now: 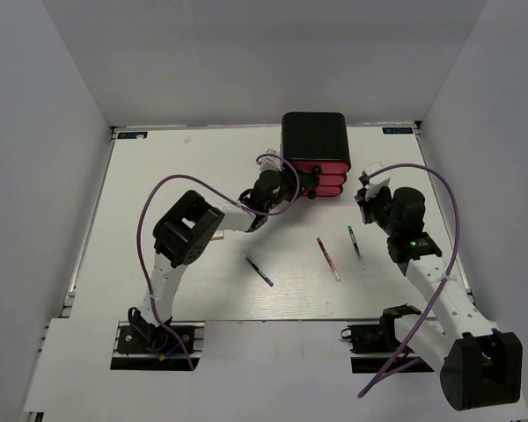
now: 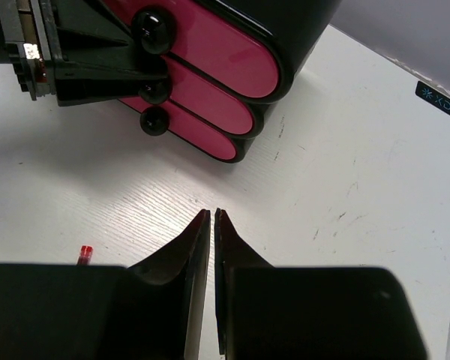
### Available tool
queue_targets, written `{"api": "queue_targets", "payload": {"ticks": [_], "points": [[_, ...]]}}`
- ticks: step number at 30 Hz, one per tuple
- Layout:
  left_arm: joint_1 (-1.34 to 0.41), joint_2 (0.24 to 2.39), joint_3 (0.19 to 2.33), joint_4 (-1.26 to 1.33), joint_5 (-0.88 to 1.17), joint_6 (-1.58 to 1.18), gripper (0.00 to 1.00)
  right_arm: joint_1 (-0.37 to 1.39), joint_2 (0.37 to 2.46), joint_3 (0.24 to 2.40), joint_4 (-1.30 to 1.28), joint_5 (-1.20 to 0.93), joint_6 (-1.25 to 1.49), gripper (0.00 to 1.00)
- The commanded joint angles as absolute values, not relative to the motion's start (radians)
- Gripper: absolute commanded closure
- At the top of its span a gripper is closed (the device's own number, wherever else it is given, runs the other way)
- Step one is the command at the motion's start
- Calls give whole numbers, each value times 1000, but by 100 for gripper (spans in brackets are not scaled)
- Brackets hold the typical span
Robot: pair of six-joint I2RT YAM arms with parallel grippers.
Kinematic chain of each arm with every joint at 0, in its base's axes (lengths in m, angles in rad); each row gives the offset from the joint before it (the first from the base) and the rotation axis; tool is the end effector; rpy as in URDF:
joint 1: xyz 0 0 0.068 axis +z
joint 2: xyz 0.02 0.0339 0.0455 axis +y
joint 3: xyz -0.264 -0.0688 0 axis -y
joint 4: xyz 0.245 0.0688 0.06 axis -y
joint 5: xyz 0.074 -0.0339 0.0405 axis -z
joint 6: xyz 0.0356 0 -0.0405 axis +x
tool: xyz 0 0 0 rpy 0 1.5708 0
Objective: Sort the stationery into containers
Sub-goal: Open the drawer
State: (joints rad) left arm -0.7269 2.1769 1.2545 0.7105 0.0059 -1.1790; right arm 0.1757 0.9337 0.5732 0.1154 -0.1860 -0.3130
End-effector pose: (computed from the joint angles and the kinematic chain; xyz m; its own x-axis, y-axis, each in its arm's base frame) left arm 0.3535 -0.3147 0.1484 -0.6782 -0.6337 -0.3722 0.1102 0.4130 -0.9040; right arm 0.2146 0.0448 0.2690 -0.1200 -0.3286 -0.9368 -0.4051 0.8777 -0.2560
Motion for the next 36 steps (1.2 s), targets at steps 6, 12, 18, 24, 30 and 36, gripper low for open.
{"api": "queue_targets", "payload": {"ticks": [6,12,18,24,30,36], "points": [[-756,2184,1310,672,-51,-1190,64,161,911,560,167,-204,-290,88],[-765,2145,1215,727,-41,-1190,77,153,910,555,164,-213,-290,86],[-796,2050,1053,795,-32,-1190,81,146,911,552,163,-219,-296,64],[-825,1996,965,822,-23,-1190,81,138,931,551,153,-230,-299,53],[-845,1977,946,831,-23,-1190,64,123,940,552,134,-259,-304,50],[-845,1939,946,798,-41,-1181,28,112,937,557,92,-285,-322,47]]}}
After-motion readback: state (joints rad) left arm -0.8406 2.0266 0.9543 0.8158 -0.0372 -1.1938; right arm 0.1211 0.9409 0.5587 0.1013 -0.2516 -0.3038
